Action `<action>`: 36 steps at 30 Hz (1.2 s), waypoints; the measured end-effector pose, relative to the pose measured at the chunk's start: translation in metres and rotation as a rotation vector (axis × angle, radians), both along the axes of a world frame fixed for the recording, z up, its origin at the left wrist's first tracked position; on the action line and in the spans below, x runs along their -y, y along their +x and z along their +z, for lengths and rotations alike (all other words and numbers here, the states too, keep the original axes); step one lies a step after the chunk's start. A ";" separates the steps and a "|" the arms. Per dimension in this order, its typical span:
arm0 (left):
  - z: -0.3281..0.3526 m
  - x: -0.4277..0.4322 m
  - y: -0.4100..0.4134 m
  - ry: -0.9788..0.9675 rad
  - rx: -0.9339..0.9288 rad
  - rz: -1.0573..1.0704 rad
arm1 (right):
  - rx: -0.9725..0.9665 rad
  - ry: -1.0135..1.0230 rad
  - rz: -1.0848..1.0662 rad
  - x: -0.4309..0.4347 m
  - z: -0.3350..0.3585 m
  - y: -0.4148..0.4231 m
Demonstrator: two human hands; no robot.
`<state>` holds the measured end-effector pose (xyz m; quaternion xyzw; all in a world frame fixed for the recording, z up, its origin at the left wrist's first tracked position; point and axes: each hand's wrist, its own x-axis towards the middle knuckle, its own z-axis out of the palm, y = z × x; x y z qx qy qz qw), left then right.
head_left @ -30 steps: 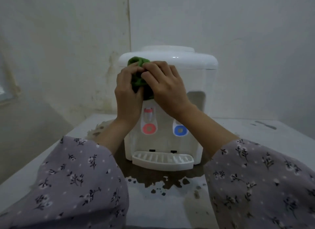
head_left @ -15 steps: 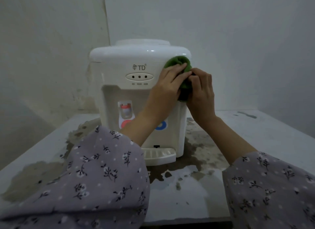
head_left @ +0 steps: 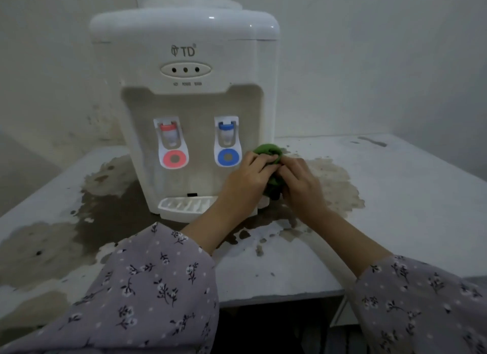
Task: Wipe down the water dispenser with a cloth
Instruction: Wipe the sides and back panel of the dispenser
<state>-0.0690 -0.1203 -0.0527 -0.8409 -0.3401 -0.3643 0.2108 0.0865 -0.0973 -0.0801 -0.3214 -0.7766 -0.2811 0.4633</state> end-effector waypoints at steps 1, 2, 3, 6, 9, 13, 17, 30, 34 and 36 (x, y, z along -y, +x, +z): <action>-0.007 0.001 -0.002 -0.013 0.009 -0.003 | 0.026 -0.005 0.007 0.001 -0.006 0.000; -0.013 0.002 -0.003 -0.030 0.021 -0.004 | 0.049 -0.015 0.009 0.002 -0.011 0.001; -0.018 0.003 -0.004 -0.051 0.027 -0.002 | 0.066 -0.033 0.004 0.002 -0.016 0.001; -0.036 0.004 -0.005 -0.126 0.047 -0.005 | 0.098 -0.117 -0.026 0.007 -0.031 0.002; -0.052 0.008 -0.005 -0.270 0.072 -0.020 | 0.161 -0.240 -0.033 0.015 -0.041 0.005; -0.054 0.015 -0.003 -0.334 0.128 -0.009 | 0.231 -0.236 -0.022 0.017 -0.034 0.008; -0.056 0.020 -0.008 -0.280 0.118 -0.039 | 0.154 -0.097 -0.041 0.021 -0.017 -0.001; -0.051 -0.022 -0.077 -0.103 -0.205 0.252 | 0.036 -0.093 -0.266 0.003 -0.049 -0.096; -0.048 -0.020 -0.103 0.025 -0.271 0.357 | 0.119 -0.148 -0.182 0.002 -0.045 -0.108; -0.051 -0.019 -0.123 0.057 -0.307 0.422 | 0.209 -0.216 -0.110 0.003 -0.038 -0.115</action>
